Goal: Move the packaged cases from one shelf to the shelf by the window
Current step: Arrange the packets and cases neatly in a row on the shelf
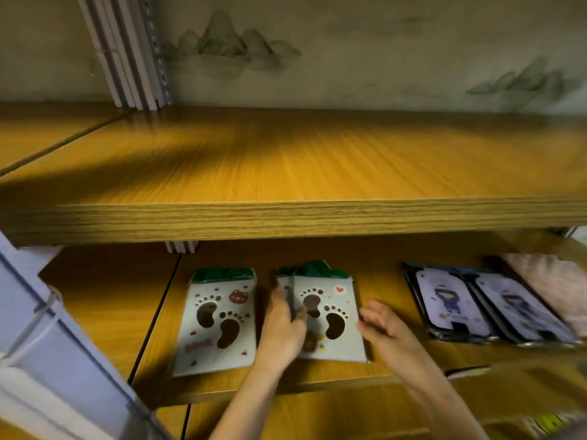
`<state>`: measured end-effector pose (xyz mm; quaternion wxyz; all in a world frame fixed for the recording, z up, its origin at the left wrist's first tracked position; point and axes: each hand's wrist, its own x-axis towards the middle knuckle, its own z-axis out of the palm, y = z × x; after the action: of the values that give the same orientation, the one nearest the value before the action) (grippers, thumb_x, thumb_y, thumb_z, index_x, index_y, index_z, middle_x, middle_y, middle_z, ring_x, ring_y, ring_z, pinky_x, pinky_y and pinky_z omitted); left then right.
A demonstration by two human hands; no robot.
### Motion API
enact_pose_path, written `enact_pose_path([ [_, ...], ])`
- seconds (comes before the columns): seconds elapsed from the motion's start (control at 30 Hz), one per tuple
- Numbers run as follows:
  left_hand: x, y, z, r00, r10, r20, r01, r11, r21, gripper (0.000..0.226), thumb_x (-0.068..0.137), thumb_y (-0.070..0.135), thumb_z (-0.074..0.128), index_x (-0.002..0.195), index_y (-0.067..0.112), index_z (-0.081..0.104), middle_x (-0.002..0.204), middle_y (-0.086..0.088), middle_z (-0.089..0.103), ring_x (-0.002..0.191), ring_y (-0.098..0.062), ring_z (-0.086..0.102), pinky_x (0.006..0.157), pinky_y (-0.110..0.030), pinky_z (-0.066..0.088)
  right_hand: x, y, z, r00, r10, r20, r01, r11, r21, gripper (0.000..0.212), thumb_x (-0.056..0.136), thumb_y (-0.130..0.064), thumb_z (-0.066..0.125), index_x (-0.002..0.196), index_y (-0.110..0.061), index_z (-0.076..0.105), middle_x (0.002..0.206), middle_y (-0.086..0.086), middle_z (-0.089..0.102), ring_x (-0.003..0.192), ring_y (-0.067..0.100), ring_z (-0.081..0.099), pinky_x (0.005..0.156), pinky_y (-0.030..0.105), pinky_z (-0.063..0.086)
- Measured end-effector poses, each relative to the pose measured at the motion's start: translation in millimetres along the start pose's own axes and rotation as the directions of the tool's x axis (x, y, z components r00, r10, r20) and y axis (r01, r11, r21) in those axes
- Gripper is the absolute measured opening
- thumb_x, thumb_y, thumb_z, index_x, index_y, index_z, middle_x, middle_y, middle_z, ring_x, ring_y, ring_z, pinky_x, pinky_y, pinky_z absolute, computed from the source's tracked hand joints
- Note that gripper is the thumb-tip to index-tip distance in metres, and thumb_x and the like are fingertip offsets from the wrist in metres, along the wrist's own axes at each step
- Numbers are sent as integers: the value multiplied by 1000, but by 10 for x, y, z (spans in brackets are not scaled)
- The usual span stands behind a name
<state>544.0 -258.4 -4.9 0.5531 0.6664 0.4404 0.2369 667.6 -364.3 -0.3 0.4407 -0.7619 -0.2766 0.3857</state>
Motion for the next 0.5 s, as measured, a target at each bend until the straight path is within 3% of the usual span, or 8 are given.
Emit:
enact_pose_path([
  [0.1, 25, -18, 26, 995, -22, -102, 18, 999, -38, 54, 93, 10, 44, 142, 18, 21, 145, -2, 37, 135, -18, 33, 110, -33, 26, 108, 10, 67, 999, -10, 34, 11, 1000, -23, 72, 90, -19, 54, 147, -26, 11, 149, -7, 34, 116, 10, 50, 90, 28, 48],
  [0.17, 32, -35, 35, 992, -23, -127, 20, 999, -27, 55, 93, 9, 44, 143, 17, 21, 145, -2, 38, 134, -18, 34, 109, -31, 26, 206, -22, 106, 998, -37, 49, 40, 997, -66, 78, 90, -20, 55, 147, -29, 3, 151, -12, 29, 133, 15, 38, 106, 41, 40],
  [0.3, 75, -69, 36, 986, -11, -169, 8, 1000, -18, 55, 92, 6, 45, 142, 16, 24, 146, -2, 37, 134, -16, 33, 109, -28, 25, 363, -71, 155, 992, -113, 57, 117, 990, -80, 77, 90, -22, 55, 147, -27, 4, 154, -9, 24, 140, 18, 26, 109, 46, 35],
  [0.4, 88, -55, 54, 984, -9, -179, 3, 999, -32, 53, 93, 8, 45, 142, 18, 26, 145, 0, 37, 133, -14, 33, 108, -28, 26, 400, -79, 95, 991, -112, 71, 111, 994, 11, 75, 90, -17, 54, 147, -28, 6, 153, -6, 27, 137, 17, 32, 106, 44, 41],
  [0.5, 70, -21, 112, 981, 23, -193, -26, 1000, -17, 51, 93, 5, 43, 140, 19, 29, 141, 1, 41, 126, -6, 36, 99, -18, 26, 378, -78, 59, 988, -93, 124, 82, 992, 91, 75, 92, -15, 51, 147, -29, 2, 153, -5, 27, 135, 16, 35, 108, 41, 38],
])
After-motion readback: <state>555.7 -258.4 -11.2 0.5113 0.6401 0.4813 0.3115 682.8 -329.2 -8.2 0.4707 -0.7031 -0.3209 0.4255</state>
